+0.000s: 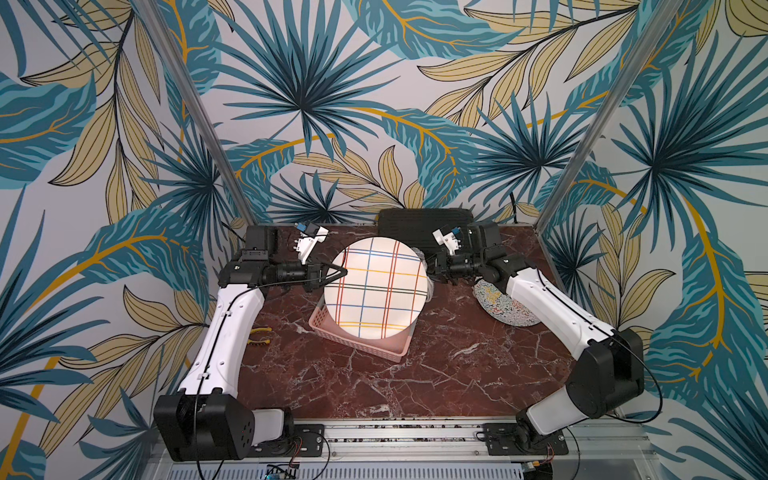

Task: Wipe the wet plate dry
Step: Wipe the plate with towel.

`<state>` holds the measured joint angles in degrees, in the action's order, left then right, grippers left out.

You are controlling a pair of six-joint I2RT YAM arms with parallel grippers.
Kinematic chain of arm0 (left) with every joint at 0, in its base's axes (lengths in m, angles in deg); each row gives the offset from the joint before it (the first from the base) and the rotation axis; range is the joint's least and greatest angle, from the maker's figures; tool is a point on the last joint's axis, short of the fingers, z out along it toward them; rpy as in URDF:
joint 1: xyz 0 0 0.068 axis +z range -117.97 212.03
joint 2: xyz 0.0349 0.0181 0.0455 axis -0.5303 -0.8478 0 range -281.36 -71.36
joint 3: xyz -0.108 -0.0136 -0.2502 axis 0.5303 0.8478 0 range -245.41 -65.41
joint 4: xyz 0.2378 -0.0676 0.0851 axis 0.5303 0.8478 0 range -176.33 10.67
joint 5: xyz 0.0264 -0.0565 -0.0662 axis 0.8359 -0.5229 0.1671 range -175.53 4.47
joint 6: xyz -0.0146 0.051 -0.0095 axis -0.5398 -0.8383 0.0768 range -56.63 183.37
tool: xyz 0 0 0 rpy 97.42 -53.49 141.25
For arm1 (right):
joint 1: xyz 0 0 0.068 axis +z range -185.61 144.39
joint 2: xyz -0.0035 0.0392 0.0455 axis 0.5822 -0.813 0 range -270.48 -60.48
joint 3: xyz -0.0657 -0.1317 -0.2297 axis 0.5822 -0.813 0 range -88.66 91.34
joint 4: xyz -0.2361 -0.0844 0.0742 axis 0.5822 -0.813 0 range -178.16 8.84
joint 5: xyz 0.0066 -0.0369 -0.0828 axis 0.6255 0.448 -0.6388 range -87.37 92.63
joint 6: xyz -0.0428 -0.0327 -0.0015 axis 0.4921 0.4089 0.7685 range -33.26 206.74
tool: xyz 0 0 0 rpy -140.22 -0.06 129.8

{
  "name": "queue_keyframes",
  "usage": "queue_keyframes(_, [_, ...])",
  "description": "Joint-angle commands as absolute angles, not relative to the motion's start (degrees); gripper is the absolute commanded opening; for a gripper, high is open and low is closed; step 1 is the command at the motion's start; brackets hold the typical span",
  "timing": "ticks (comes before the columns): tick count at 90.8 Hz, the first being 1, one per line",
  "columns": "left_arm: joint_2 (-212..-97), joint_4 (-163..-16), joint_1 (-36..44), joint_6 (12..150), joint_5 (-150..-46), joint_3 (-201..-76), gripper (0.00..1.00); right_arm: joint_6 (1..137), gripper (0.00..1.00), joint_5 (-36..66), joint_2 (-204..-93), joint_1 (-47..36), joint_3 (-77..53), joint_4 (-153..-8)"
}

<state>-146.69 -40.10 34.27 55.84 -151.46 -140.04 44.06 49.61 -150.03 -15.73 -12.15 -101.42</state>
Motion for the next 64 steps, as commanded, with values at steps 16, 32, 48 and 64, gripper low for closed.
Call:
queue_keyframes(16, [-146.8, -52.7, 35.5, 69.1, -151.2, -138.5, 0.0, 39.2, 0.0, 54.1, -147.8, -15.7, -17.2, -93.2])
queue_keyframes(32, [-146.6, -57.1, 35.5, 73.6, -149.7, -136.1, 0.0, 35.0, 0.0, 55.0, -147.4, -15.6, -20.7, -84.8])
queue_keyframes(48, [-146.9, -60.3, 35.5, 77.0, -147.4, -134.8, 0.0, 32.9, 0.0, 55.4, -145.9, -15.4, -23.1, -80.0])
queue_keyframes(64, [-147.4, -65.2, 35.5, 82.2, -145.7, -134.2, 0.0, 32.2, 0.0, 55.2, -145.3, -15.0, -25.3, -78.4])
